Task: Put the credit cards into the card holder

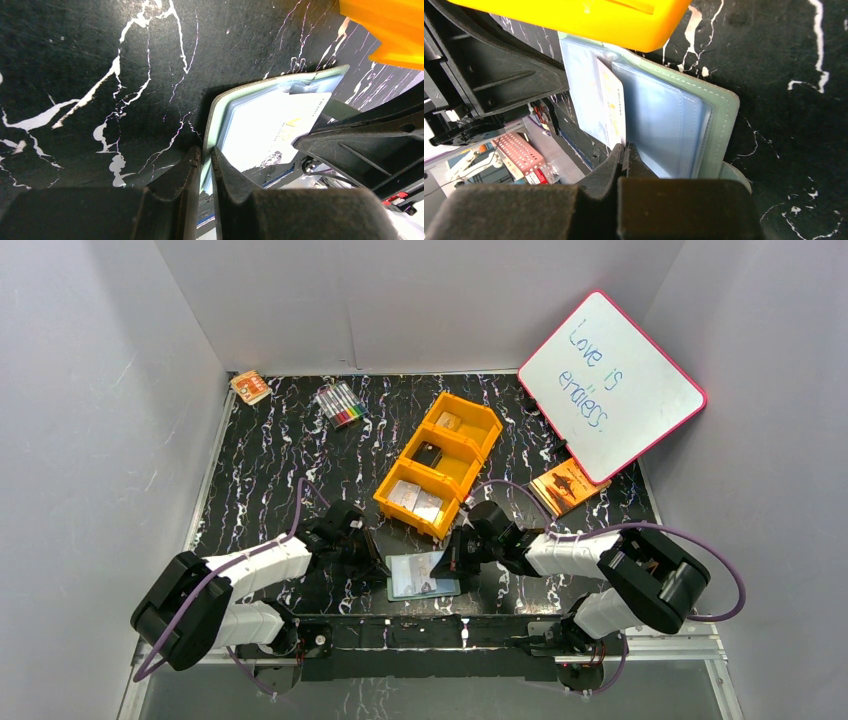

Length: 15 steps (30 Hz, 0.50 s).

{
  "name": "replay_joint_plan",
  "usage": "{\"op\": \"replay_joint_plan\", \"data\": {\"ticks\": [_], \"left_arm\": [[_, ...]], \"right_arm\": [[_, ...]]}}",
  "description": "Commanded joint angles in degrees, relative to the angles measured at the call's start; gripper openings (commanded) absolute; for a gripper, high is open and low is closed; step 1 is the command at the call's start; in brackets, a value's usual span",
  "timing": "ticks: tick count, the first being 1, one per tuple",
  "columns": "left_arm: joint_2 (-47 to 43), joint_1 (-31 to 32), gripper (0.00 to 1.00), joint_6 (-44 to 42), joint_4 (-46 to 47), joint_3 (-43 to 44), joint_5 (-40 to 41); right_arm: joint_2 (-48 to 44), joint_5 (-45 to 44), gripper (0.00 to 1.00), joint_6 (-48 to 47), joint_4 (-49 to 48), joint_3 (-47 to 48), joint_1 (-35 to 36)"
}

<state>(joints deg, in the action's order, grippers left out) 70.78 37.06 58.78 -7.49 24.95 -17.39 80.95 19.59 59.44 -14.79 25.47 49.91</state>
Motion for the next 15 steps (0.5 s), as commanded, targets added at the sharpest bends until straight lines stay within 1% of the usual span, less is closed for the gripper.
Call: {"op": "replay_joint_plan", "data": {"ticks": [1,9,15], "left_arm": [[0.3,1.0,0.12,-0.2,-2.2,-1.7,0.3],[0.6,1.4,0.11,0.2,-1.7,-1.6,0.3],[0.8,1.7,0.06,0.5,-1.0,-1.6,0.3]], "right_arm": [[-0.2,-3.1,0.0,0.5,-0.4,-0.6,0.4],[1.3,-3.3,0.0,0.5,-0.6,0.8,1.9],[2.0,-3.8,0.0,0.5,0.0,1.7,2.8]]}}
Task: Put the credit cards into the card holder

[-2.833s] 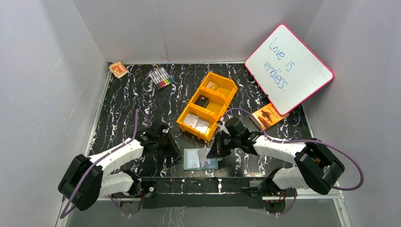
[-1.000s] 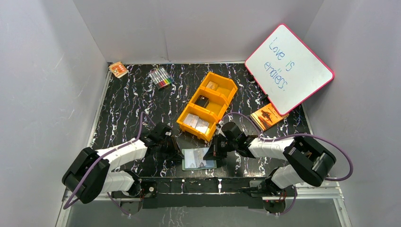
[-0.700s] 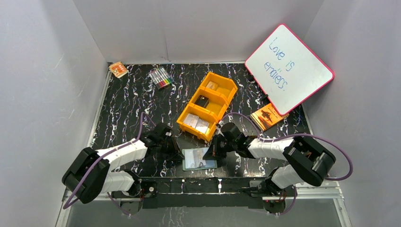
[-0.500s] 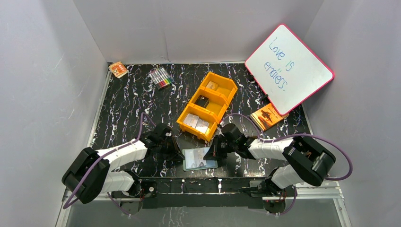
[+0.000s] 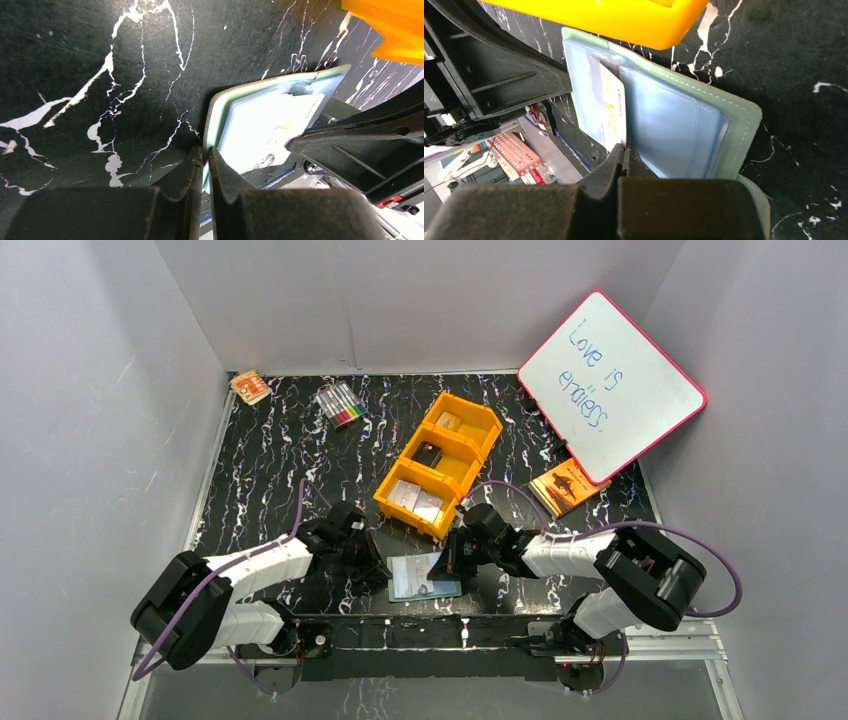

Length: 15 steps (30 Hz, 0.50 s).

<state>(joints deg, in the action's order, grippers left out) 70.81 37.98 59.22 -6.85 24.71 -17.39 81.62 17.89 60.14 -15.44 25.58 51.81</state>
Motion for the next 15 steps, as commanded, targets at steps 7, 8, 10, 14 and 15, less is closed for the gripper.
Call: {"op": "replay_joint_plan", "data": {"ticks": [7,8,10,14,15], "left_arm": [[1.1,1.4,0.02,0.2,-1.3,-1.1,0.4],[1.1,1.3,0.01,0.2,-1.3,-1.0,0.4],[1.0,1.5,0.01,0.2,-1.3,-1.0,0.6],[0.5,1.5,0.0,1.0,-0.9,-1.6,0.8],[0.2,1.4,0.0,1.3,-0.7,-1.7,0.8]], "right_arm": [[1.9,-3.5,0.0,-0.3,2.4,3.3,2.1],[1.8,-3.7,0.0,-0.4,2.6,3.4,2.3],[1.4,-4.3,0.0,-0.5,3.1,3.5,2.6],[-0.1,-5.3,0.06,-0.9,3.2,3.4,3.1],[-0.4,-5.5,0.12,-1.0,3.4,3.5,3.3]]}}
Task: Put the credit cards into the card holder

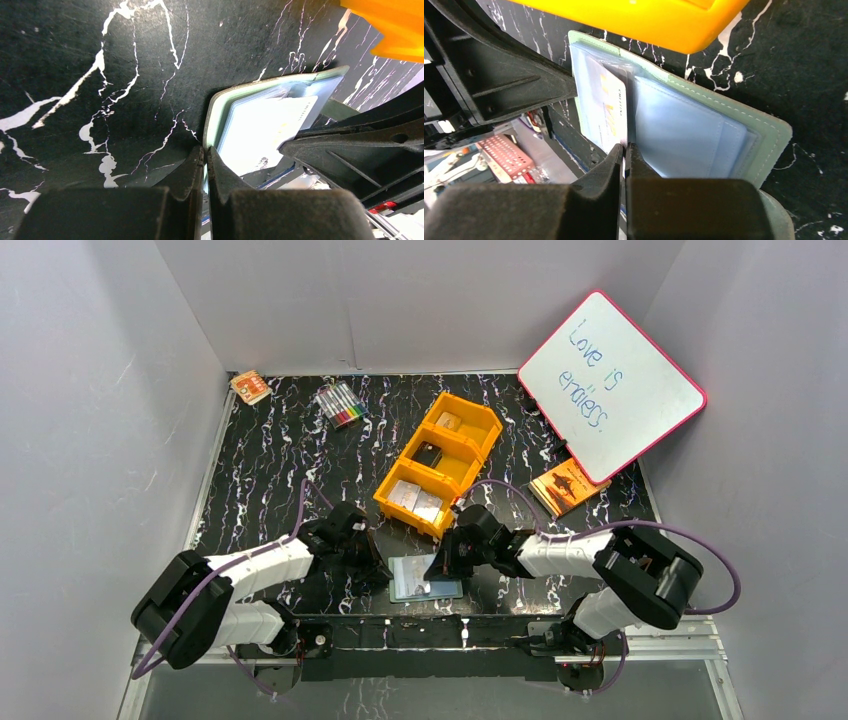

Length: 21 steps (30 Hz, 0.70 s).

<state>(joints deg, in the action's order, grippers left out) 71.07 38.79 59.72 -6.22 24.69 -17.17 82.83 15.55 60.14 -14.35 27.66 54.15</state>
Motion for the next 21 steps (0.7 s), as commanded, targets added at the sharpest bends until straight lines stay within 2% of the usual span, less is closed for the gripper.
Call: {"op": "replay_joint_plan", "data": {"ticks": [1,4,9,21], "left_arm": [[-0.3,0.7,0.0,1.1,-1.2,-1.8,0.6],[-0.9,0.7,0.0,1.6,-0.6,-2.0,0.7],[-0.9,0.7,0.0,1.8,-0.3,-2.0,0.4],[-0.2,0.7,0.0,1.4,0.4,-1.3,-0.2]], "right_arm": [[-1.8,-3.3,0.17,-1.2,2.4,1.5,1.1],[-1.4,-3.5,0.29,-1.3,2.7,2.0,1.5],[-0.7,-4.0,0.39,-1.6,3.3,3.1,2.5],[1.9,-5.0,0.41,-3.7,6.4,7.7,4.3]]}}
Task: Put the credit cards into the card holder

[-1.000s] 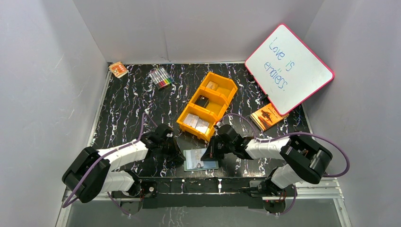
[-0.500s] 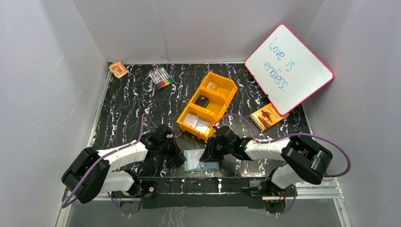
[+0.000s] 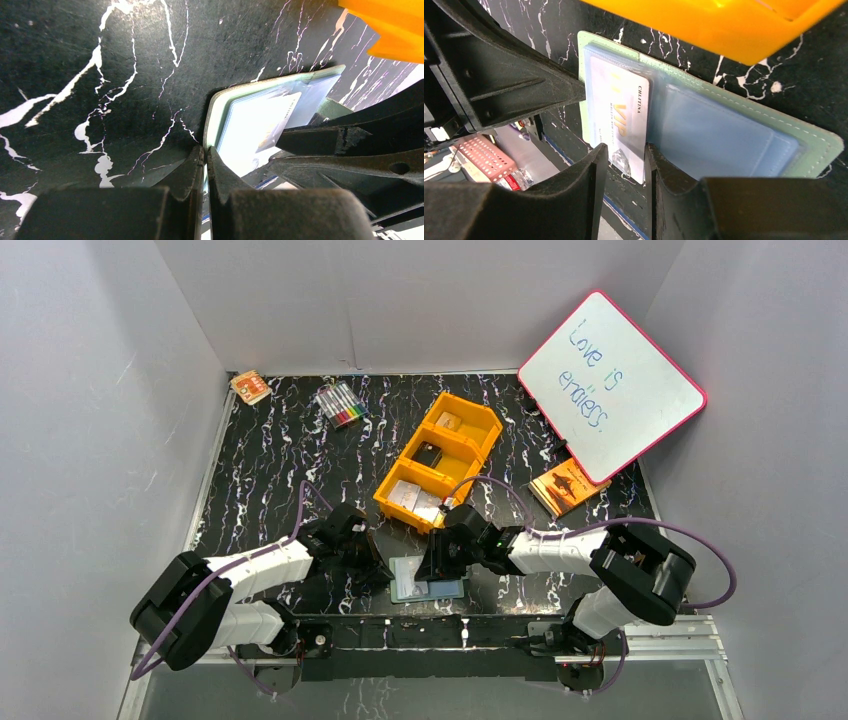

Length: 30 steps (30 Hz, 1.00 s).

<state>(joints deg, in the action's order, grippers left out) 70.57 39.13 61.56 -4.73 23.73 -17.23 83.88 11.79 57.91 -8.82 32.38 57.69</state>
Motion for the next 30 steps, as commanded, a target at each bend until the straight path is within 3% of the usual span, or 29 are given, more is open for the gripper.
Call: {"op": "replay_joint_plan", "data": {"ticks": [1,18,23,27,30], "left_arm": [[0.3,0.3,0.0,-0.5,-1.1,-0.3,-0.2],[0.1,0.4,0.0,-0.8,-1.0,-0.1,-0.3],[-1.8,0.3,0.01,-1.9,-6.4,1.6,3.3],[-4.3,0.3,0.14,-3.7,-12.7,4.5,7.8],[-5.8,0.3,0.31,-4.5,-15.3,6.5,9.4]], "right_arm": [[1.1,-1.3,0.41,-1.5,1.1,3.3,0.9],[4.1,-2.2,0.46,-3.9,5.5,8.8,2.9],[0.0,-5.7,0.52,-4.1,11.6,9.5,2.9],[-4.1,-8.7,0.63,-4.9,17.3,11.2,2.9],[-7.1,-10.2,0.68,-5.9,20.2,12.8,2.9]]}}
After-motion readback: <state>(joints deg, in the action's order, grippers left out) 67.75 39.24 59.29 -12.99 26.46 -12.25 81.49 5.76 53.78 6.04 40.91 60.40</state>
